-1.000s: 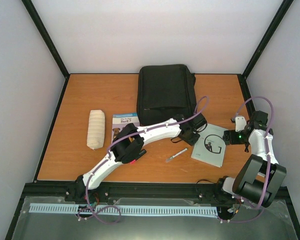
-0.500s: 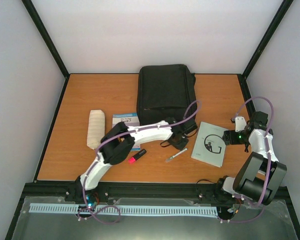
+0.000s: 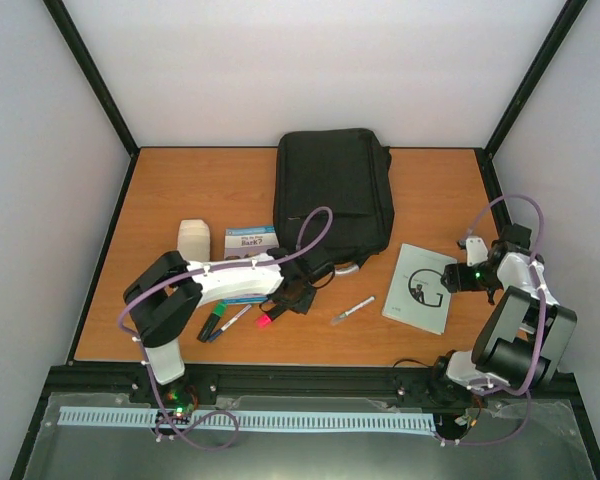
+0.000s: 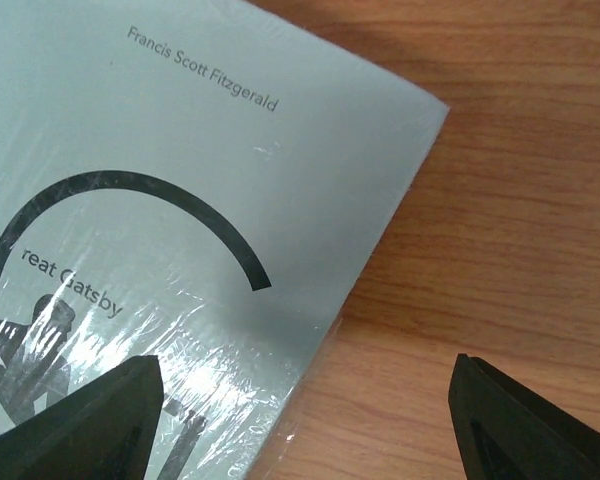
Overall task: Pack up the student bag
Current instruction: Place the stationery at the center of the board, then pick up the book from the center of the board.
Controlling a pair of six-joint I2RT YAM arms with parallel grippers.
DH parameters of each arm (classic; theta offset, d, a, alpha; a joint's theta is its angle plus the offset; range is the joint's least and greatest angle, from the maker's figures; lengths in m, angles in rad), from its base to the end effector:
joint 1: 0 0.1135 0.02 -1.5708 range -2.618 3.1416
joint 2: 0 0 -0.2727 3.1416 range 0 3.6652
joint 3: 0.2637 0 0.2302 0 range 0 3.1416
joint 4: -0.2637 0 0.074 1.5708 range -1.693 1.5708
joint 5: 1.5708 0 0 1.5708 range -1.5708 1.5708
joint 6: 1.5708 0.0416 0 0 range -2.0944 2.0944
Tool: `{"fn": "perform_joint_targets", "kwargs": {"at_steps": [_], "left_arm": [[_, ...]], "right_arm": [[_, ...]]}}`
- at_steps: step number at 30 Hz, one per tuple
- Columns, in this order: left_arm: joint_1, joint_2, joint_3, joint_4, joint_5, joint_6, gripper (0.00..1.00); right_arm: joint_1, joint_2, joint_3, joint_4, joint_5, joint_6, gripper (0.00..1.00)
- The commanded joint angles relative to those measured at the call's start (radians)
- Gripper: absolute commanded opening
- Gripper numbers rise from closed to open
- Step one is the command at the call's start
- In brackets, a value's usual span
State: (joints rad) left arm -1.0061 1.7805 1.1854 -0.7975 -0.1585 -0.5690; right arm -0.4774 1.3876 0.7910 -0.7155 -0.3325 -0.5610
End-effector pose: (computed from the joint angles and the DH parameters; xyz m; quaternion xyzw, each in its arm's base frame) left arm 0.1740 -0.2624 0.1921 0.2084 0.9708 -0.0072 0.1185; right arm 0.1989 -0.0876 0.1969 -0.0622 0.9762 0.0794 0.1919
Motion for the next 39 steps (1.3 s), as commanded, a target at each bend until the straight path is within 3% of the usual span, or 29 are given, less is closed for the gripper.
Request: {"fn": "perform_joint_targets", "kwargs": {"at_steps": [1, 5, 6, 8, 17, 22, 28, 33, 39], "left_arm": [[0.044, -0.011, -0.029, 0.073, 0.009, -0.078, 0.10], [0.058, 0.030, -0.028, 0.075, 0.015, -0.080, 0.14], [0.058, 0.034, -0.026, 0.073, 0.013, -0.080, 0.20], [0.058, 0.039, -0.025, 0.069, 0.007, -0.081, 0.40], [0.057, -0.045, 0.039, -0.001, -0.071, -0.093, 0.63], [0.050, -0.099, 0.083, 0.092, 0.017, -0.049, 0.67], [0.040, -0.013, 0.156, 0.300, 0.279, -0.035, 0.69], [0.036, 0.095, 0.218, 0.474, 0.403, -0.120, 0.71], [0.032, 0.206, 0.248, 0.593, 0.448, -0.246, 0.71]], "right_arm": [[-0.007, 0.018, 0.026, -0.036, -0.016, -0.021, 0.80], [-0.007, 0.051, 0.043, -0.093, -0.008, -0.054, 0.80], [-0.007, 0.064, 0.048, -0.105, -0.009, -0.062, 0.79], [-0.007, 0.088, 0.054, -0.111, -0.010, -0.073, 0.78], [0.038, 0.174, 0.073, -0.098, -0.060, -0.065, 0.74], [0.104, 0.198, 0.103, -0.082, -0.074, -0.030, 0.73], [0.172, 0.234, 0.155, -0.058, -0.091, 0.019, 0.72], [0.192, 0.234, 0.192, -0.060, -0.126, 0.064, 0.72], [0.194, 0.188, 0.145, 0.000, -0.070, 0.118, 0.72]]}}
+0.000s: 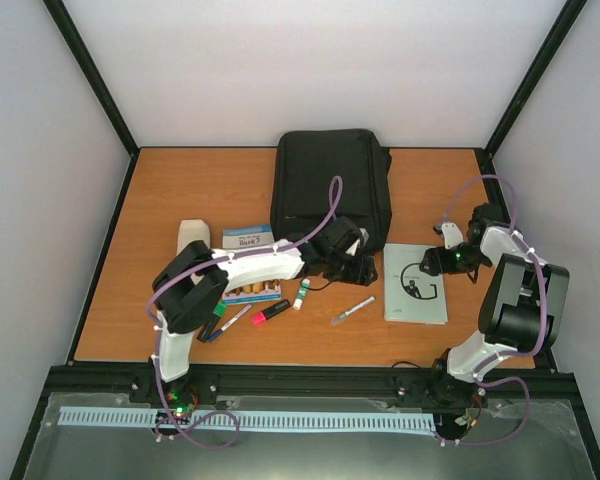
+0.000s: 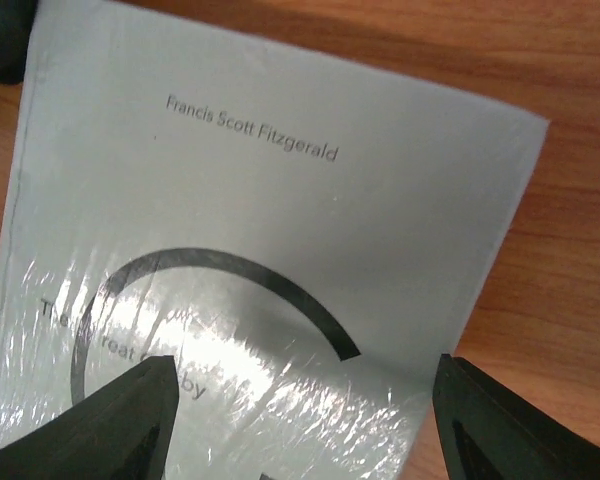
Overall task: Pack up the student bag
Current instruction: Pick up the book from the center of the board.
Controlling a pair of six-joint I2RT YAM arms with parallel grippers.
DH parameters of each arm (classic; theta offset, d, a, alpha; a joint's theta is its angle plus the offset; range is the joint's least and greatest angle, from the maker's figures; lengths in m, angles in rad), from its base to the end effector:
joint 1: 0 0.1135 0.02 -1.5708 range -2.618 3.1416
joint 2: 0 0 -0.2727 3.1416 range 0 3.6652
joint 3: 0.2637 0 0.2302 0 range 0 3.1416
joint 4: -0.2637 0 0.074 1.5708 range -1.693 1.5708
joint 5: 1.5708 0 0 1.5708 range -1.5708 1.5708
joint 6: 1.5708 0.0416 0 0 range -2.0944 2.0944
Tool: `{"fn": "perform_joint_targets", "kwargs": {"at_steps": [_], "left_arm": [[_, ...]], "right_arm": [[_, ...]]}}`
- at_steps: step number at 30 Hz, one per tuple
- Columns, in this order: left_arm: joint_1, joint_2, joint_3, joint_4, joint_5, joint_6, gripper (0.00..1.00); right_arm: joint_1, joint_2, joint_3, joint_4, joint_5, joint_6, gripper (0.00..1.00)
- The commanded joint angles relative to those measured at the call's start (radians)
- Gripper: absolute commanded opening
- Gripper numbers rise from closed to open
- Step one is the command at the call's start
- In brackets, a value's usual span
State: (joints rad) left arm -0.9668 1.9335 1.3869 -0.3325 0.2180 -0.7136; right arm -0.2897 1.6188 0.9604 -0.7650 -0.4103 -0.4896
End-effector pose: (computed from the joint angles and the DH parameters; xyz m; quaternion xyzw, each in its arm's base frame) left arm 0.2260 -0.3433 0.2159 0.1547 0.9231 -0.3193 0.1486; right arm 0.2559 -0.0590 0.1864 -0.1123 0.9700 0.1605 0.1439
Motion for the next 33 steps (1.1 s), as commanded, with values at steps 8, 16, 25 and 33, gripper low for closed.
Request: {"fn": "perform_joint_targets", "kwargs": {"at_steps": [8, 16, 25, 33], "left_arm": [[-0.007, 0.166, 0.080, 0.180, 0.122, -0.218, 0.71], [-0.006, 0.229, 0.115, 0.198, 0.152, -0.298, 0.70], [-0.009, 0.320, 0.173, 0.215, 0.204, -0.375, 0.71], [-0.014, 0.404, 0.279, 0.240, 0.240, -0.402, 0.72]], "right_arm": [[0.004, -0.053, -0.097, 0.118, 0.067, 0.044, 0.60], [-0.010, -0.009, -0.112, 0.122, 0.068, 0.045, 0.50], [-0.017, 0.058, -0.106, 0.107, 0.032, 0.030, 0.43], [-0.018, 0.081, -0.104, 0.100, 0.018, 0.017, 0.42]]}}
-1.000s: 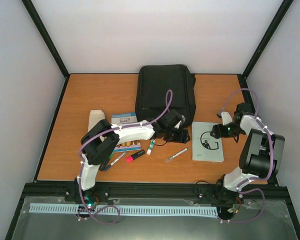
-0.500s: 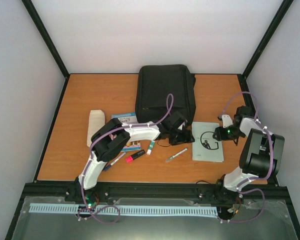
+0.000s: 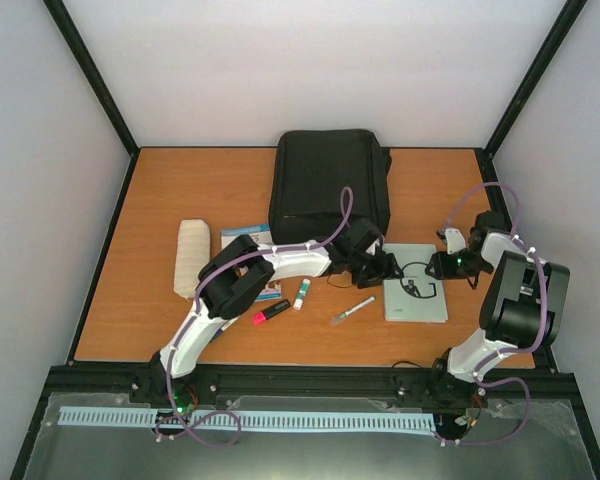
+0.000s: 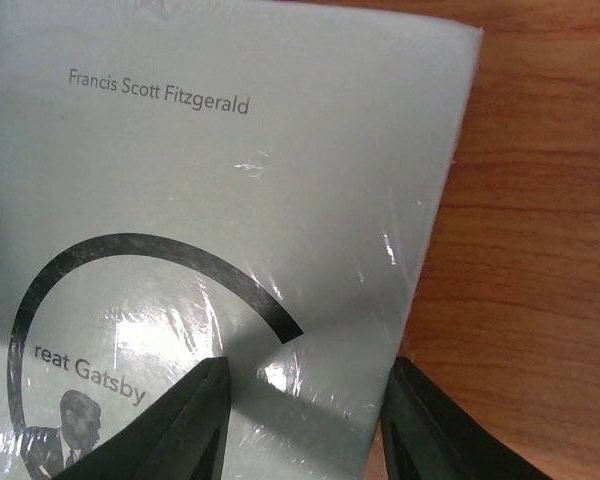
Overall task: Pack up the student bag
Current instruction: Pick up the book from the center of the board.
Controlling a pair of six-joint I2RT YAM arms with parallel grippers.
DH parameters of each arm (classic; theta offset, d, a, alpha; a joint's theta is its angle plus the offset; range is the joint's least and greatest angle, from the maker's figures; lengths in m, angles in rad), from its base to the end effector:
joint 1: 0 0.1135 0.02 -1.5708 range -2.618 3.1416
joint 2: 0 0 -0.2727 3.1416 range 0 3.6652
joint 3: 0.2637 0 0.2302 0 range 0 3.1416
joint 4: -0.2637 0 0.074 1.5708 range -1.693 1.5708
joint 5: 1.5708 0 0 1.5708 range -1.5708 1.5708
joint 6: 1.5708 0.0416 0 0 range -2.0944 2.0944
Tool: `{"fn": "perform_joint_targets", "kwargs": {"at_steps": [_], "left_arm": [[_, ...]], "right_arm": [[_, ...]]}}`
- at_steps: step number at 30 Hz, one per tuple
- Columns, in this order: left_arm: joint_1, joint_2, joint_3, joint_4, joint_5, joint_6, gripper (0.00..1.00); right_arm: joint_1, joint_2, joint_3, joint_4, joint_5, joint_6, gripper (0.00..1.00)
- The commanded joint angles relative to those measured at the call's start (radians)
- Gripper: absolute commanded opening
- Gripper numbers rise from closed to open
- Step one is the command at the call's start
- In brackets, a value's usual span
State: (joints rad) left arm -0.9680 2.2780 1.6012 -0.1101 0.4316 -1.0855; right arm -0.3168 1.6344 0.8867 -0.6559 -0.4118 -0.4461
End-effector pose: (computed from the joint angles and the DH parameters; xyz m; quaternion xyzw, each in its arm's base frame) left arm 0.2617 -0.4110 0.1492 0.0287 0.9060 -0.4217 0.0238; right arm 0.2520 -0.0651 0.1680 -0.0800 0.9723 0.1587 0.1517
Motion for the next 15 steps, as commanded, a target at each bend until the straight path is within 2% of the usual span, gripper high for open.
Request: {"fn": "perform_joint_targets", "kwargs": {"at_steps": [1, 5, 15], "left_arm": [[-0.013, 0.065, 0.079, 0.032, 0.032, -0.032, 0.72], [-0.014, 0.058, 0.096, 0.137, 0.062, -0.067, 0.72], [-0.036, -0.090, 0.018, 0.353, 0.032, -0.084, 0.68]], "right_arm": [[0.010, 0.072, -0.031, -0.010, 0.020, -0.030, 0.42], [0.010, 0.089, -0.027, -0.013, 0.018, -0.033, 0.42], [-0.028, 0.066, -0.023, -0.020, -0.027, -0.044, 0.47]]}}
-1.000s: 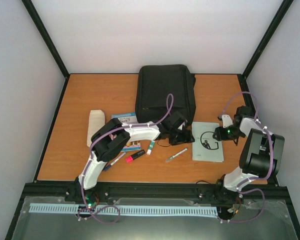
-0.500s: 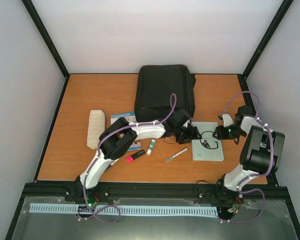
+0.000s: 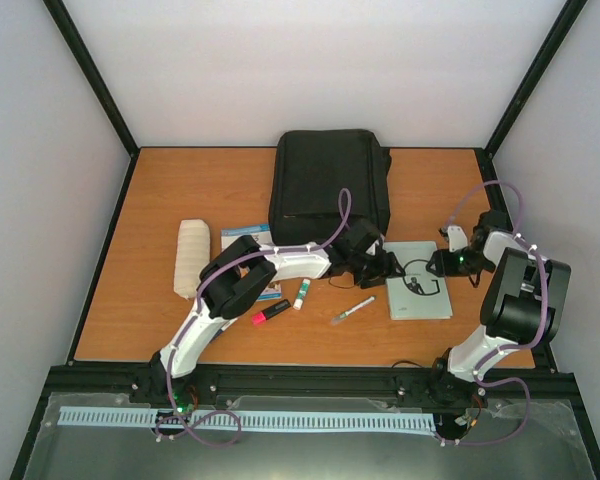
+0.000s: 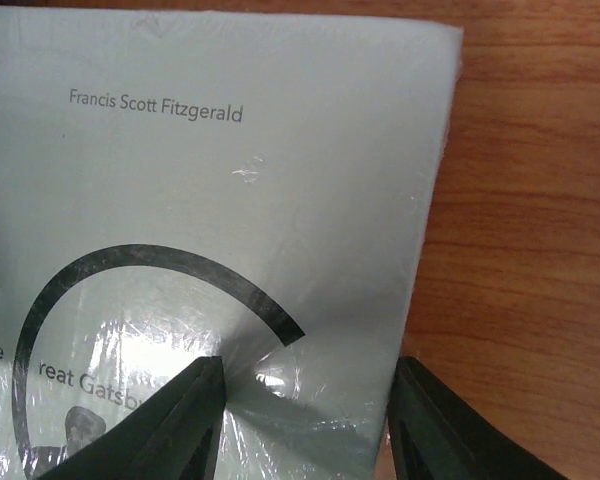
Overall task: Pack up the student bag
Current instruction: Pick up the book from the center of the board.
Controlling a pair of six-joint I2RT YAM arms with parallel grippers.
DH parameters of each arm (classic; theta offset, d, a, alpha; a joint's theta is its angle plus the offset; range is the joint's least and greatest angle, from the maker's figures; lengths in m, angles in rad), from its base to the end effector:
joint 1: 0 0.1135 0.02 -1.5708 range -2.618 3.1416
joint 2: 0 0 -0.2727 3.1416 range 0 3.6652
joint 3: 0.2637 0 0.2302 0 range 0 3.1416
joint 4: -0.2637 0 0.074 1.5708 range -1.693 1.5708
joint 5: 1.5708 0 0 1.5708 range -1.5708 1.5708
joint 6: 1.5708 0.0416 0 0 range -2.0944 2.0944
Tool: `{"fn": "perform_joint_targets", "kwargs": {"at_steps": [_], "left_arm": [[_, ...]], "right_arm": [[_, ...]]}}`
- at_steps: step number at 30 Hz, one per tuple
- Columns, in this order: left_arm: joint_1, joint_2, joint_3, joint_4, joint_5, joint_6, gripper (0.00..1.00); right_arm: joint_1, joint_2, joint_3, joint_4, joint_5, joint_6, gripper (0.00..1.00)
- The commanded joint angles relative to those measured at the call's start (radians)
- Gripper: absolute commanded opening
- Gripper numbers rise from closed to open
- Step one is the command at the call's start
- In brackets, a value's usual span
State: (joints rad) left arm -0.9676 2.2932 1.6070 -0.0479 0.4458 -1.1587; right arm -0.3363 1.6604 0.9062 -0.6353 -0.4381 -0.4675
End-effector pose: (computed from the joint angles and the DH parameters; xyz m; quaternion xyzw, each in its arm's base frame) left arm 0.2649 -0.4162 0.1490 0.0044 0.8957 -0.4444 0.0161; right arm 0.2584 -0.0716 0.1668 -0.0833 0.9687 0.1646 0.1660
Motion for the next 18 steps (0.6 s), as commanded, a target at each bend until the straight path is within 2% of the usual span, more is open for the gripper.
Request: {"fn": "perform_joint_targets", "kwargs": {"at_steps": [1, 6, 10, 15, 18], "left_arm": [[-0.038, -0.111, 0.000, 0.313, 0.017, -0.015, 0.68], [-0.052, -0.116, -0.055, 0.481, 0.014, -0.049, 0.66], [-0.058, -0.057, -0.019, 0.421, 0.004, -0.088, 0.71], [-0.059, -0.025, -0.027, 0.401, -0.040, -0.110, 0.72], [-0.058, -0.020, -0.062, 0.540, -0.070, -0.122, 0.72]], "right_arm": [[-0.015, 0.039, -0.043, -0.041, -0.005, -0.024, 0.48], [-0.024, 0.039, -0.037, -0.059, -0.046, -0.045, 0.56], [-0.024, 0.043, -0.013, -0.107, -0.129, -0.091, 0.64], [-0.025, 0.063, 0.001, -0.127, -0.151, -0.103, 0.64], [-0.024, 0.077, 0.005, -0.134, -0.157, -0.108, 0.63]]}}
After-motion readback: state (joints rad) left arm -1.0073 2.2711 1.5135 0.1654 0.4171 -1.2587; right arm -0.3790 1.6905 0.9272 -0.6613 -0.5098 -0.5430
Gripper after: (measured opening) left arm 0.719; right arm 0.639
